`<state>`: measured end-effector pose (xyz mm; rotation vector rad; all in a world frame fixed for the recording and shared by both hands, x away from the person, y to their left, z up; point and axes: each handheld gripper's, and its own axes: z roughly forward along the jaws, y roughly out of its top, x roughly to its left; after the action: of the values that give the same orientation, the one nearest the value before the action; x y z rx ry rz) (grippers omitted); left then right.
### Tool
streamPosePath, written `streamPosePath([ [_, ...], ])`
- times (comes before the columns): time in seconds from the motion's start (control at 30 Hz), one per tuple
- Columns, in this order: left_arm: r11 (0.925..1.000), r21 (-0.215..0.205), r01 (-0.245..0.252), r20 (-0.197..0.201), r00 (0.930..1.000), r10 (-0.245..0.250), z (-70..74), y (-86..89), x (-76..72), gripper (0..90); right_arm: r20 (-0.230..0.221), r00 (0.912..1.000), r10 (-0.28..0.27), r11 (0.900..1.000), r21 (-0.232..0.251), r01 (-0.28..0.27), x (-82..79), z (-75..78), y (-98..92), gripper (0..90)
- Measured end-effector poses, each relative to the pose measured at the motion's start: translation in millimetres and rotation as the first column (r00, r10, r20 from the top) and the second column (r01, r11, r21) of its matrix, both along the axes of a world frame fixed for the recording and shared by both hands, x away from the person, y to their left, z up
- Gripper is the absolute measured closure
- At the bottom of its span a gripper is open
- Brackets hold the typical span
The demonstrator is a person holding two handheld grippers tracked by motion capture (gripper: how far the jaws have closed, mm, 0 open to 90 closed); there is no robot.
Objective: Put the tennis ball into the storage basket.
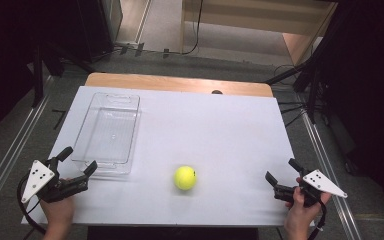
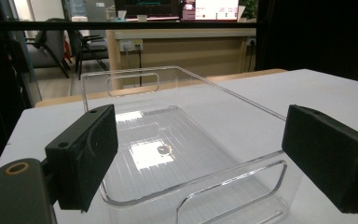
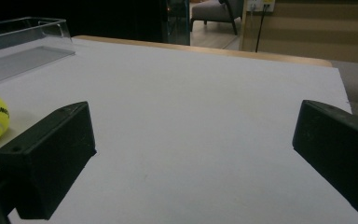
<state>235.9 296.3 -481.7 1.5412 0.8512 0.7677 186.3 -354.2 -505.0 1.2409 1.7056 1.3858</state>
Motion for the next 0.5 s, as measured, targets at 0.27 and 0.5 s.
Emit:
streamPosePath([
  [0.27,1.0,-0.001,-0.002,0.001,1.0,0.002,-0.2,-0.4,-0.5,11.0,-0.012,0.9997,0.023,1.0,0.002,-0.023,4.0,5.2,4.5,0.0],
  [0.5,1.0,0.002,-0.002,0.001,1.0,0.002,-0.2,-0.4,-0.4,11.1,-0.032,0.9983,0.049,0.998,-0.041,-0.051,9.8,15.8,11.4,0.0],
])
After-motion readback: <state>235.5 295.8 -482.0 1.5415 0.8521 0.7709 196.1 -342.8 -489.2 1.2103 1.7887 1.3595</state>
